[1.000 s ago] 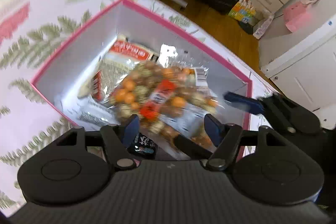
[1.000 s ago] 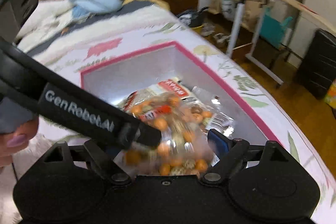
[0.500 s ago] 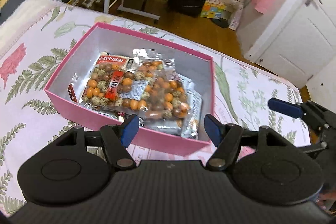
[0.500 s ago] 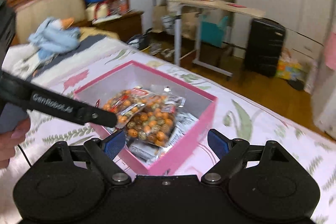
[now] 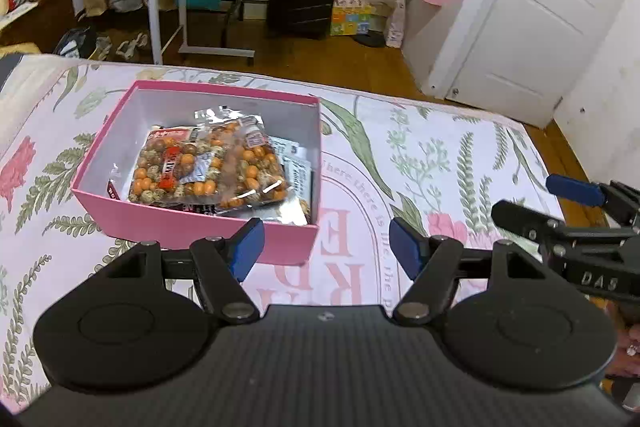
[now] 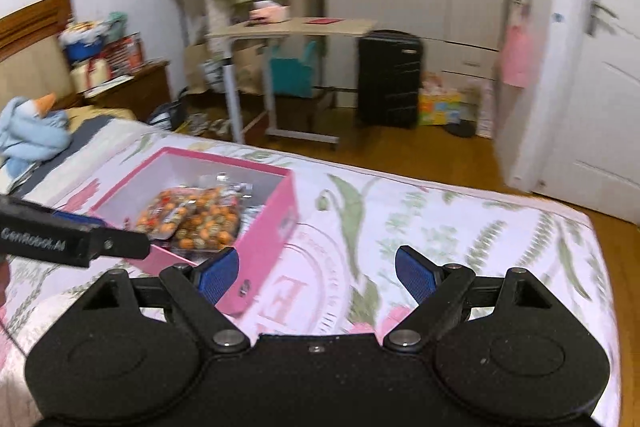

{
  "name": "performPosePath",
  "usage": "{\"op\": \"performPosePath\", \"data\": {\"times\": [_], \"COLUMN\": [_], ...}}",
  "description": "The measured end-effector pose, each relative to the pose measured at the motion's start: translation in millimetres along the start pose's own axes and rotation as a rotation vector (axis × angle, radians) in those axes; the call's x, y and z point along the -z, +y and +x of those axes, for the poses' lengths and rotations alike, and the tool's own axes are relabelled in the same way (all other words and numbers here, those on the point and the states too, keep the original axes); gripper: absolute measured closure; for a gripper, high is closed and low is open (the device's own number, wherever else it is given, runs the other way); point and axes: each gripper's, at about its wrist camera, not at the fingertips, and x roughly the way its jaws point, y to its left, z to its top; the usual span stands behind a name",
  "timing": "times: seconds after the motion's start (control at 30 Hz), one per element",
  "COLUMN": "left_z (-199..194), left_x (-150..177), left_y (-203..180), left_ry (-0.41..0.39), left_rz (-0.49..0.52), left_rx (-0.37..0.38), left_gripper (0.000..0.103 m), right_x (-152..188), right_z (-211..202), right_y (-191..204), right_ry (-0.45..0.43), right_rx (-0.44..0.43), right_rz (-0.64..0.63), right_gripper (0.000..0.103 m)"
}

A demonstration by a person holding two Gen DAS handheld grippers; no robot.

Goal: Organize snacks

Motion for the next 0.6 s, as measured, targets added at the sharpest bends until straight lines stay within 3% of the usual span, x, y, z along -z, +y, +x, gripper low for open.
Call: {"op": "performPosePath", "data": {"times": [0.6], "left_z": [-6.9], "left_x": [35.1], "left_y": [-44.4], "left_ry": [-0.010], "left_rz": [0.103], "left_rx": [-0.034], "left_gripper": [0.030], "right_x": [53.1], "right_z": [-45.1], "right_y": [-12.6], "right_ry": [-0.020], "right_rx": [0.146], "right_rz": [0.103], "right_gripper": [0.014]}}
